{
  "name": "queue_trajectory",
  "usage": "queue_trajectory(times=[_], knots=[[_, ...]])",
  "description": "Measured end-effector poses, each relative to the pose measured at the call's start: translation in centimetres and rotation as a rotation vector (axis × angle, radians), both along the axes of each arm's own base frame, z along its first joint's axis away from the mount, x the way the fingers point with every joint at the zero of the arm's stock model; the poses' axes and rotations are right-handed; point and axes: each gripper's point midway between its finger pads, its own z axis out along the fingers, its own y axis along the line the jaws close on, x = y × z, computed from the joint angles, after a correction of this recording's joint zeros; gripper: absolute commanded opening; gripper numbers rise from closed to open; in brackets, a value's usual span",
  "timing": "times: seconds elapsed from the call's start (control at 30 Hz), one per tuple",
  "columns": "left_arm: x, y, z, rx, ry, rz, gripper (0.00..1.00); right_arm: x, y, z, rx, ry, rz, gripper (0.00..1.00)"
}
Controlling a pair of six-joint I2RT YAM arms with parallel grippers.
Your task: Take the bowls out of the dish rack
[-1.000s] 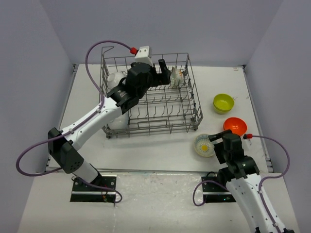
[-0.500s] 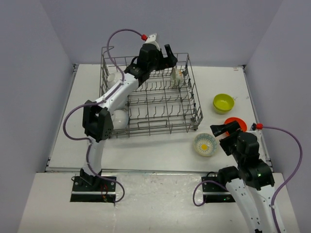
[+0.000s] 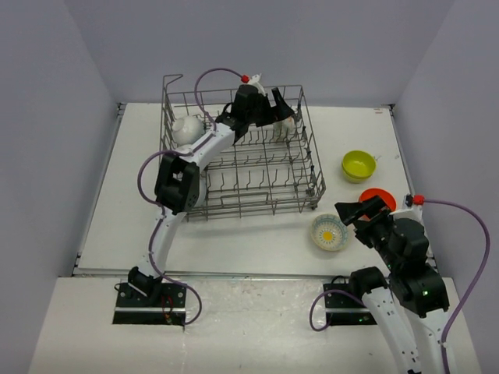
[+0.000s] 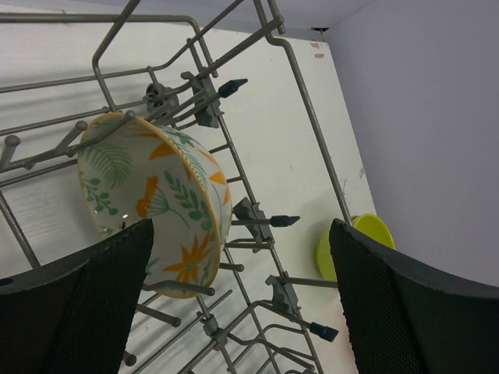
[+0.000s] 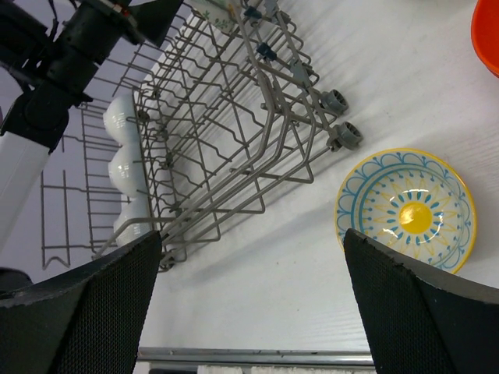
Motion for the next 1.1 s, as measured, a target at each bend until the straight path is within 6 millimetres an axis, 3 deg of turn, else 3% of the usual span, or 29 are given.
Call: queue_trajectory(times=[0.17, 0.47, 0.67, 0.83, 0.87, 1.1], knots=[[0.5, -0.9, -1.6, -0.046, 0.017, -0.013, 0.83, -0.3, 0.4, 0.3, -0.013, -0.011, 0.038, 0.99], [1.3, -2.4, -2.7, -0.132, 0.007, -0.04, 0.53, -0.7, 1.2, 1.0, -0.025, -0.038, 0.102, 0.99], [1.5, -2.8, -2.4, -0.158, -0.007, -0.05, 0.24, -0.8, 1.3, 1.0, -0.035, -0.041, 0.116, 0.99], [1.7, -2.5, -2.8, -0.157, 0.001, -0.051, 0.08, -1.0, 1.4, 1.6, -0.031, -0.056, 0.129, 0.99], [1.7, -2.4, -2.8, -0.157, 0.001, -0.054, 0.0, -1.0, 1.5, 1.7, -0.03, -0.058, 0.129, 0.99], [1.1, -2.1, -2.7, -0.174, 0.015, -0.12, 0.0, -1.0, 1.5, 1.8, -0.028, -0.06, 0.133, 0.99]])
